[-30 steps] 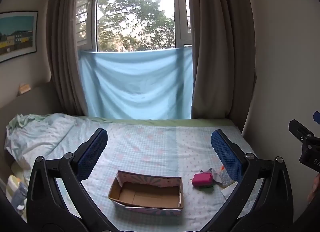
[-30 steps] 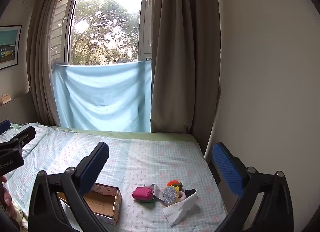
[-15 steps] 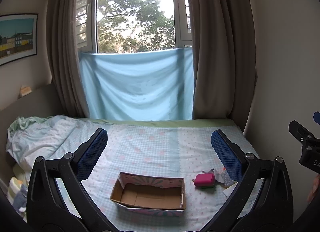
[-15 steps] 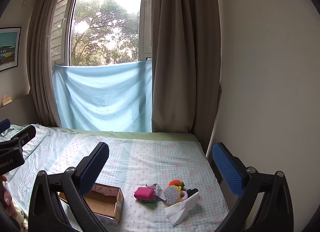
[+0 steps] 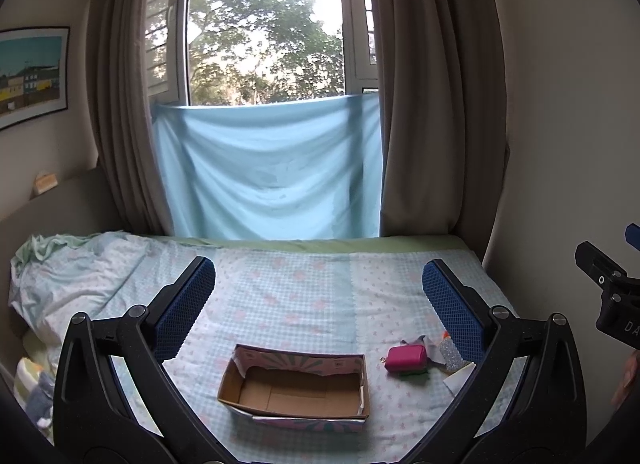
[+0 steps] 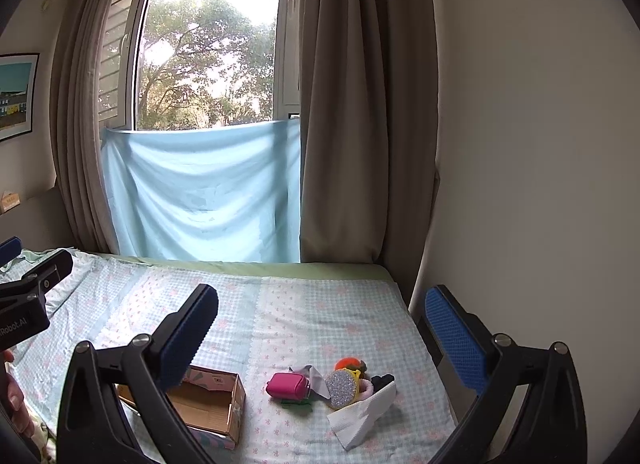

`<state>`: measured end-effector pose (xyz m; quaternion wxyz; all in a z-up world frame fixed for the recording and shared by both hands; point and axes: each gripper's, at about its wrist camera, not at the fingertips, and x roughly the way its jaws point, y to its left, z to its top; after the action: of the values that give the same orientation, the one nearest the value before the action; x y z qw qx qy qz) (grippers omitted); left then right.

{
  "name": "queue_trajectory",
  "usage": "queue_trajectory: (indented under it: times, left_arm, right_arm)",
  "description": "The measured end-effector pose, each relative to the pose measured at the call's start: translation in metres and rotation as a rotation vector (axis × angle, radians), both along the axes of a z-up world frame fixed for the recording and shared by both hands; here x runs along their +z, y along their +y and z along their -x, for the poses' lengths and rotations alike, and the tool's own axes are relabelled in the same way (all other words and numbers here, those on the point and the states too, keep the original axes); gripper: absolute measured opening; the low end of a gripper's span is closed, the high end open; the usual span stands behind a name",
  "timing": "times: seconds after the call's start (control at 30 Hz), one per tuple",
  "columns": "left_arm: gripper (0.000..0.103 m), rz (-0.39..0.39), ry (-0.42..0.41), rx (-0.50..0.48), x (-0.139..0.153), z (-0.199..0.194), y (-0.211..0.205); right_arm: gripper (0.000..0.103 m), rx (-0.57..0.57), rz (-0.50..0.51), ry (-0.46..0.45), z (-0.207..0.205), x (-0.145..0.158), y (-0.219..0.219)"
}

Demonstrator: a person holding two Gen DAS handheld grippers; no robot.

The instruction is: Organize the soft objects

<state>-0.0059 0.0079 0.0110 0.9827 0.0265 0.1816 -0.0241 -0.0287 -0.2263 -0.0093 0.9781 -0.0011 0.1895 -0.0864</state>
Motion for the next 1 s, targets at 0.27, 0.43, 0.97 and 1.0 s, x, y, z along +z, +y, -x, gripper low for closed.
queue_trajectory:
  times: [0.27, 0.43, 0.97, 1.0]
  left_arm:
    - [0.103, 0.004, 0.003, -0.012, -0.0021, -0.0006, 0.0006]
    - [0.103, 0.005, 0.007, -0.015, -0.0015, -0.0012, 0.0016]
    - [0.103, 0.015, 0.028, -0.04, -0.0048, -0.0061, -0.0001]
    - [0.103, 0.018, 0.031, -0.048, -0.0052, -0.0069, -0.0001]
  right_arm:
    - [0.103, -0.009, 0.003, 0.002, 0.0016, 0.0019, 0.0028]
    - [0.103, -0.009, 0.006, 0.002, 0.002, 0.0027, 0.0045]
    - [0.103, -0.012, -0.001, 0.013, -0.0015, 0.0022, 0.0033]
    - [0.103, -0.012, -0.003, 0.014, -0.0022, 0.0014, 0.0032]
